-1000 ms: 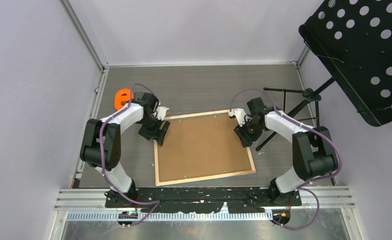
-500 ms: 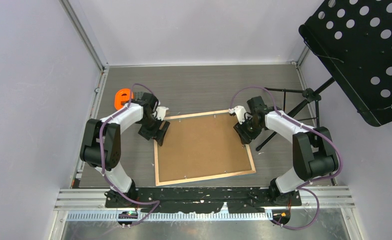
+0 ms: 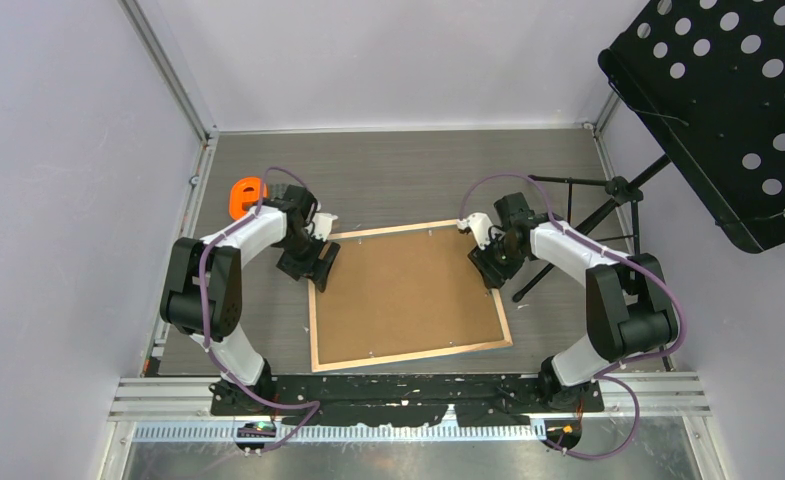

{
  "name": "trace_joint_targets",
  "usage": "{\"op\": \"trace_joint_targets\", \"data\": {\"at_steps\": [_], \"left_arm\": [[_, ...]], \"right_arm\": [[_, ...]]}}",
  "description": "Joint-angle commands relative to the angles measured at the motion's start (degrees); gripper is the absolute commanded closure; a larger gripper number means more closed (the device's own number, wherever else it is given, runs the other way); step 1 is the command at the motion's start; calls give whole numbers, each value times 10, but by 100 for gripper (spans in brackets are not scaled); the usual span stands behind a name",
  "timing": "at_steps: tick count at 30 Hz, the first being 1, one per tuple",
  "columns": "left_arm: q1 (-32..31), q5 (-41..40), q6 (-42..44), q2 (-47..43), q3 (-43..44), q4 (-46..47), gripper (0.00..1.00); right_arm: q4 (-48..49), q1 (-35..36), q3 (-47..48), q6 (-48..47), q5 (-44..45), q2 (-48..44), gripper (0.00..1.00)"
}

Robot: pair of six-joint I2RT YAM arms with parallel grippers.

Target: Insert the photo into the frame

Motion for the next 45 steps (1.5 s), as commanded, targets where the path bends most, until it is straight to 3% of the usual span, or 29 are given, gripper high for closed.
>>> {"op": "trace_joint_targets", "data": {"at_steps": [1,24,45], "left_arm": [[2,8,11,-14,13,-9,26],[2,7,11,-10,13,-8,26],[7,7,11,-9,13,-8,26]], "right_arm": [[-18,-2,4,-20,-3,-4,49],[9,11,-23,-22,15,2,49],[-43,11,-13,-134,-1,26,49]]}}
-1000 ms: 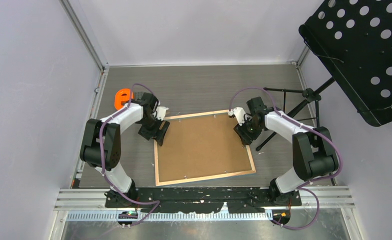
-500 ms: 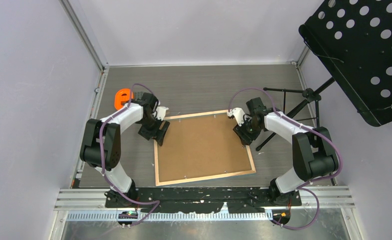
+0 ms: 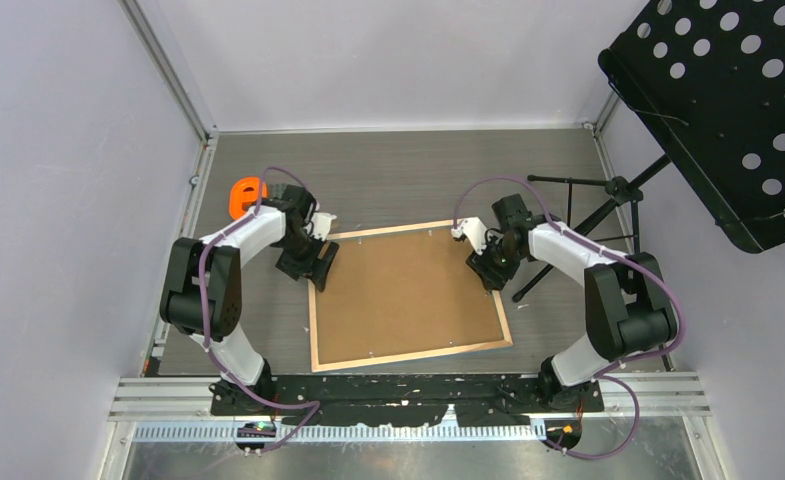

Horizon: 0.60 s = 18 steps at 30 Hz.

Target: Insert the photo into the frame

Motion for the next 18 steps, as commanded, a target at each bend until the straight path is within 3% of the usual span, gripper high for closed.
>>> {"op": "trace_joint_targets", "data": {"at_steps": [1,18], "left_arm": [[3,7,11,-10,13,-9,26],[4,8,12,-9,13,-10,26]], "right_arm": [[-47,3,-5,-47,11,24,49],[-63,2,3,-85,-5,39,48]]}}
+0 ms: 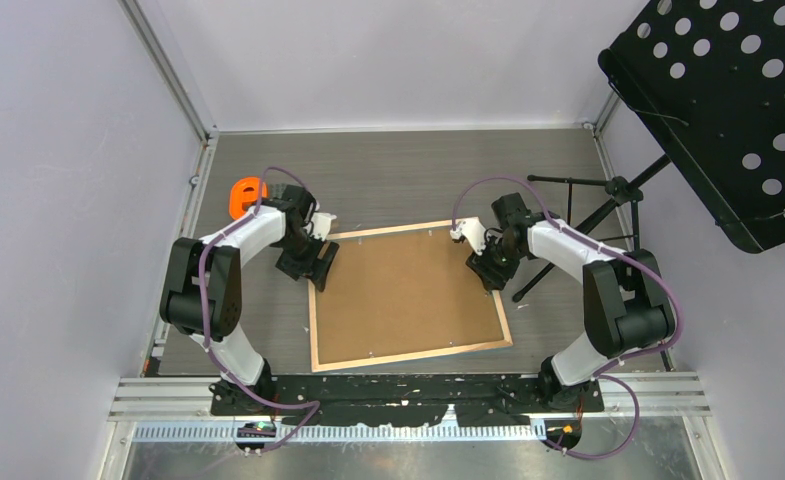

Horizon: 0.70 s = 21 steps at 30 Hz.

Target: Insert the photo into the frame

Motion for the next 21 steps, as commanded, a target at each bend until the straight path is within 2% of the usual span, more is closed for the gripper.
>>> {"op": "trace_joint_targets", "data": {"at_steps": [1,10,21], "left_arm": [[3,7,11,-10,13,-8,26],[4,7,10,-11,12,-9,26],[6,9,10,-12,12,-9,26]], "right_arm": [[-45,4,-11,-52,6,27,48],[-43,2,-6,-49,8,27,48],[-18,-19,45,67,-11,18,48]]}}
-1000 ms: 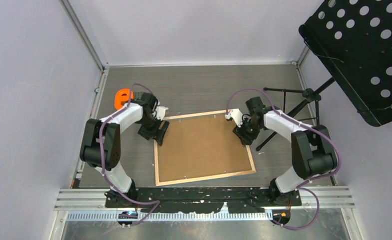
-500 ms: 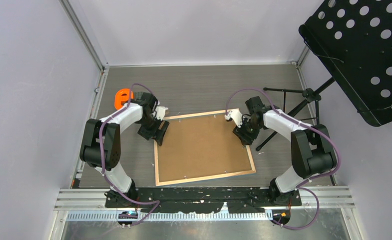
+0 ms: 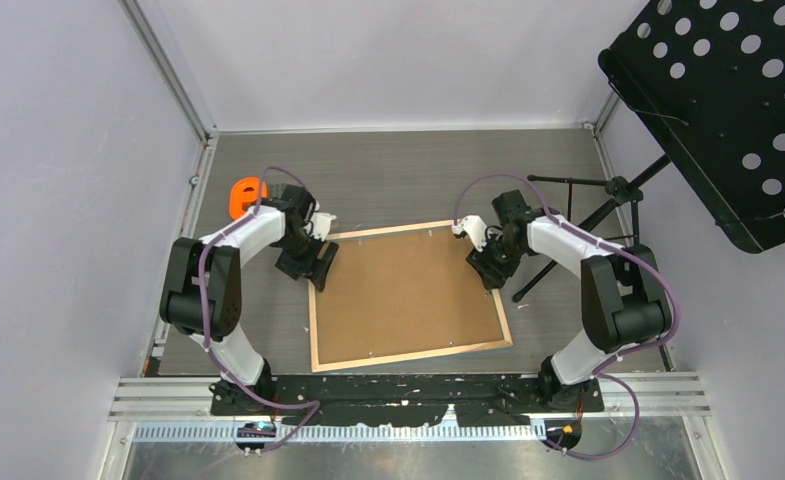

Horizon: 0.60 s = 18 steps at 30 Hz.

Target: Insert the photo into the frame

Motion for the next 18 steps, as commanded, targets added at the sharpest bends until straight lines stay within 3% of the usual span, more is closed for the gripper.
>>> {"op": "trace_joint_targets", "data": {"at_steps": [1,18], "left_arm": [[4,9,4,-12,12,-9,26],[5,-15,-6,8,37,-7,26]], "right_arm": [[5,-10,31,58,-7,3,48],[55,-11,52,142,0,-18,46]]}}
